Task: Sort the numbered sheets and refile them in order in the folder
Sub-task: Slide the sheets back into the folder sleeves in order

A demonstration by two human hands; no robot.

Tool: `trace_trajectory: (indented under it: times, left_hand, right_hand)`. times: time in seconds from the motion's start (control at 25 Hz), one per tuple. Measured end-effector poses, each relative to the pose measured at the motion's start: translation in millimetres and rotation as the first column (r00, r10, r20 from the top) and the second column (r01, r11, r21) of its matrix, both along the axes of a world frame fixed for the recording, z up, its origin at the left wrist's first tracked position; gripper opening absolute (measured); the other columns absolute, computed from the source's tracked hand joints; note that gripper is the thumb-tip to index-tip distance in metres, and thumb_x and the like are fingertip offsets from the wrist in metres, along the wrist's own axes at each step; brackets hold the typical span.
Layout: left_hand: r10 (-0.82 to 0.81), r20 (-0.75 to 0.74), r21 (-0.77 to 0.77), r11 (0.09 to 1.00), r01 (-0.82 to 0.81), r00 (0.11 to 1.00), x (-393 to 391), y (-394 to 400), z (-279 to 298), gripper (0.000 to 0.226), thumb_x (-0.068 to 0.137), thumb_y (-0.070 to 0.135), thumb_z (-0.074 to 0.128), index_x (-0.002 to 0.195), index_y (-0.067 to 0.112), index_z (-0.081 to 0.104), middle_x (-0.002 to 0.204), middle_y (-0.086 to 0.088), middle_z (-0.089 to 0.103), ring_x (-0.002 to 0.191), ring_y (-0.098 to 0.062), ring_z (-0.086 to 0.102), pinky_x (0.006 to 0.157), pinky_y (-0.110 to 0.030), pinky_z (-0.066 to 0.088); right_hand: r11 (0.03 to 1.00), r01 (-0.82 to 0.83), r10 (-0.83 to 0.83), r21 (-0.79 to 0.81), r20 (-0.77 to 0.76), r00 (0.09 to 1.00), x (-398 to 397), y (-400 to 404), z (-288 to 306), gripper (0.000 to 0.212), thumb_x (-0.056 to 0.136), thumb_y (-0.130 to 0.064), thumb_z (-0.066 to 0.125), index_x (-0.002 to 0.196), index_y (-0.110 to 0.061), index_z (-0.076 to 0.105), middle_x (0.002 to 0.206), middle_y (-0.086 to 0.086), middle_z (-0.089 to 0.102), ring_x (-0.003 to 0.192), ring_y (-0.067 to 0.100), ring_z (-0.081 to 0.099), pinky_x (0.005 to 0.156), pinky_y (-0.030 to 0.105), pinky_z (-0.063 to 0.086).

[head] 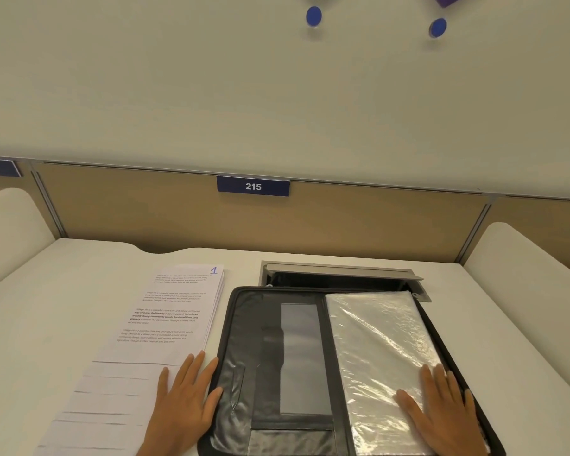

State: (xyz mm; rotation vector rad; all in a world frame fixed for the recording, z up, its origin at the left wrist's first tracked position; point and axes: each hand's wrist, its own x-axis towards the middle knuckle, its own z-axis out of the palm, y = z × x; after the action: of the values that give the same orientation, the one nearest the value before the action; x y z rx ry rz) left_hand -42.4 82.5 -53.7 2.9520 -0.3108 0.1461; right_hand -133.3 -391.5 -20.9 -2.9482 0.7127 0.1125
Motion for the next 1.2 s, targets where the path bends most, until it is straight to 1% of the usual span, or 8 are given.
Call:
trace_trajectory:
  times: [0.16,0.32,0.4,0.48,0.64,0.8,1.0,1.2]
  left_hand:
    - [-0.006,0.013,0.001,1.000,0.006,1.000,2,1,-3,0.065,0.098,0.064,0.018,0.139,0.029,0.056,0.143,-0.001,0.057,0.135,-0.022,0.045,0.106,-0.060,0.034]
    - [-0.050,0.044,-0.003,0.999,0.050,0.998,15,-5,10,0.061,0.083,0.054,0.044,0.135,0.024,0.055,0.134,-0.004,0.061,0.122,-0.028,0.059,0.095,-0.065,0.046]
    - [-0.083,0.040,-0.013,0.996,0.083,0.996,21,-18,17,0.062,0.080,0.050,0.046,0.135,0.023,0.055,0.136,-0.003,0.060,0.124,-0.029,0.059,0.099,-0.064,0.044]
    - [-0.104,0.036,-0.025,0.994,0.105,0.994,28,-39,19,0.060,0.087,0.055,0.044,0.138,0.024,0.056,0.141,-0.001,0.057,0.130,-0.027,0.055,0.108,-0.057,0.037]
    - [-0.126,-0.002,-0.076,0.989,0.125,0.992,43,-85,12,0.076,0.092,0.076,0.032,0.147,0.027,0.049,0.153,0.000,0.046,0.144,-0.019,0.034,0.119,-0.038,0.004]
    - [-0.122,0.013,-0.065,0.990,0.123,0.992,52,-96,7,0.081,0.088,0.081,0.033,0.148,0.029,0.047,0.155,-0.004,0.043,0.144,-0.018,0.028,0.118,-0.041,0.005]
    - [-0.110,0.043,-0.063,0.992,0.113,0.993,57,-97,-2,0.082,0.087,0.083,0.032,0.148,0.030,0.047,0.154,-0.004,0.043,0.143,-0.018,0.029,0.118,-0.043,0.008]
    - [-0.100,0.037,-0.044,0.994,0.102,0.994,55,-97,-1,0.082,0.087,0.083,0.035,0.150,0.030,0.044,0.156,-0.003,0.040,0.145,-0.019,0.027,0.117,-0.045,0.012]
  right_hand:
    - [1.000,0.009,-0.009,-0.009,-0.049,0.999,4,-1,-2,0.108,0.072,-0.093,-0.006,0.159,-0.031,0.005,0.169,0.002,-0.003,0.155,0.024,-0.003,0.123,0.055,0.001]
    - [0.998,0.059,-0.059,-0.035,0.003,0.998,20,6,18,0.101,0.072,-0.096,0.004,0.148,-0.033,0.030,0.163,-0.001,0.022,0.152,0.025,0.015,0.120,0.062,0.004]
    - [0.998,0.046,-0.042,-0.052,0.064,0.997,38,15,20,0.117,0.069,-0.096,-0.005,0.155,-0.022,0.026,0.165,0.006,0.022,0.153,0.028,0.015,0.122,0.059,0.008]
    - [1.000,-0.001,0.002,-0.002,0.073,0.997,60,29,16,0.126,0.065,-0.094,-0.013,0.159,-0.014,0.010,0.168,0.012,0.008,0.155,0.030,0.004,0.124,0.055,0.006]
    - [0.991,-0.131,0.130,0.018,0.027,0.991,106,55,12,0.125,0.057,-0.093,-0.019,0.159,-0.022,-0.008,0.167,0.009,-0.015,0.154,0.028,-0.013,0.123,0.054,-0.006]
    - [0.967,-0.249,0.249,-0.043,-0.006,0.968,147,63,13,0.118,0.057,-0.092,-0.023,0.159,-0.032,-0.009,0.166,0.005,-0.018,0.153,0.028,-0.017,0.122,0.056,-0.010]
    - [0.990,-0.132,0.130,-0.048,-0.044,0.991,158,38,8,0.108,0.067,-0.094,-0.010,0.158,-0.035,-0.005,0.168,0.006,-0.012,0.155,0.030,-0.009,0.121,0.061,-0.002]
    - [0.997,-0.043,0.041,-0.063,-0.031,0.999,140,9,9,0.112,0.068,-0.092,-0.009,0.159,-0.027,0.002,0.168,0.008,-0.005,0.155,0.030,-0.002,0.124,0.055,0.006]
